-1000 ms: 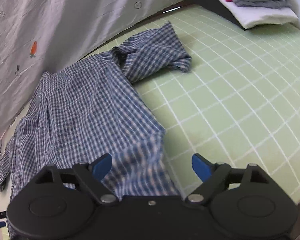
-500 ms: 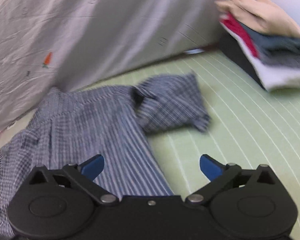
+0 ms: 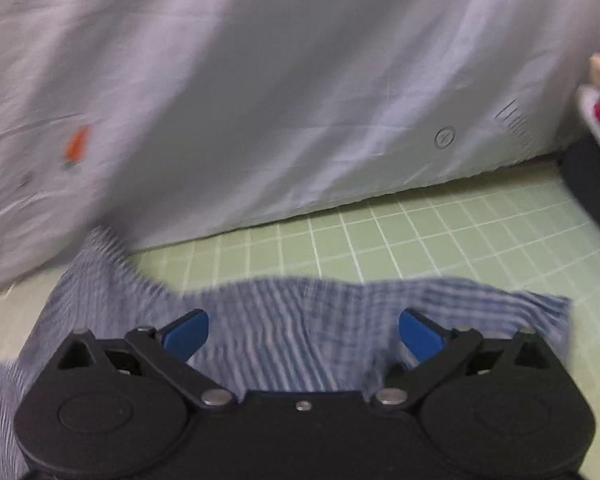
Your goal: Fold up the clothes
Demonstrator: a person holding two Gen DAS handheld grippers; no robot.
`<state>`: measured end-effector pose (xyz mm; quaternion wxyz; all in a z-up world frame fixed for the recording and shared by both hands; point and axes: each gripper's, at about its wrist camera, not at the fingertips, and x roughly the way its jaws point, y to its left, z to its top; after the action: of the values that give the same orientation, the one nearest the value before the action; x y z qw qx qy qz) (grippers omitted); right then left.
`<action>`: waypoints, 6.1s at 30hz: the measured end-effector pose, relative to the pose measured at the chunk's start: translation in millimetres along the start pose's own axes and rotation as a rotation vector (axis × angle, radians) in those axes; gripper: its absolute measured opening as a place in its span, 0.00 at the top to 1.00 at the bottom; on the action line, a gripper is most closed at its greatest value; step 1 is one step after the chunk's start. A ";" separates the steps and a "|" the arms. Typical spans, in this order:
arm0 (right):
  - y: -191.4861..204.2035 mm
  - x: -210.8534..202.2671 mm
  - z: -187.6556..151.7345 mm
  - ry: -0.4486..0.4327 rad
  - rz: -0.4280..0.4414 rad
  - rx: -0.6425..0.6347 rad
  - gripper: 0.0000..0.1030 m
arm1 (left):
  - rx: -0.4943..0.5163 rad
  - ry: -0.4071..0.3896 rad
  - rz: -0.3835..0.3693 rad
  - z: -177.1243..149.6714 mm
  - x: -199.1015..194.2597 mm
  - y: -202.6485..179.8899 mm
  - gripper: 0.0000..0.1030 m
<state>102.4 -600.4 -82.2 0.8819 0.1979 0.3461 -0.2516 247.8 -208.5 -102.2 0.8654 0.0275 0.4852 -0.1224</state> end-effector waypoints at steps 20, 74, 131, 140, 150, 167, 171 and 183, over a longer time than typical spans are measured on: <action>18.7 76.3 -6.8 0.113 -0.071 0.002 1.00 | 0.272 0.003 -0.151 65.6 140.4 -80.9 0.38; 44.8 74.9 -39.7 0.296 0.571 0.293 0.35 | 0.024 0.005 -0.319 -22.9 69.5 -49.4 0.98; -121.2 -154.8 -197.0 -0.026 -0.065 -0.021 0.00 | 0.186 0.121 -0.241 -213.7 -49.0 -176.7 0.29; -150.5 -118.6 -147.4 0.018 0.073 0.004 0.00 | 0.075 0.129 -0.118 -238.2 -44.5 -198.4 0.21; -134.5 -57.1 -117.0 0.108 0.151 0.337 0.13 | 0.195 0.175 -0.037 -229.9 -24.1 -220.7 0.00; -178.8 -82.3 -103.4 0.031 0.058 0.327 0.99 | 0.170 0.140 0.005 -238.3 -28.3 -231.4 0.00; -202.5 -95.8 -90.8 -0.049 -0.042 0.319 0.98 | 0.145 0.133 0.018 -238.1 -28.5 -231.8 0.00; -166.8 -55.6 -104.6 0.104 0.142 0.320 0.56 | 0.141 0.137 0.020 -233.8 -26.8 -231.4 0.00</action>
<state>-83.2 -661.2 -143.2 0.8356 0.3726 0.3319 -0.2299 -15.6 -388.8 -186.4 0.8274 0.1015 0.5329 -0.1452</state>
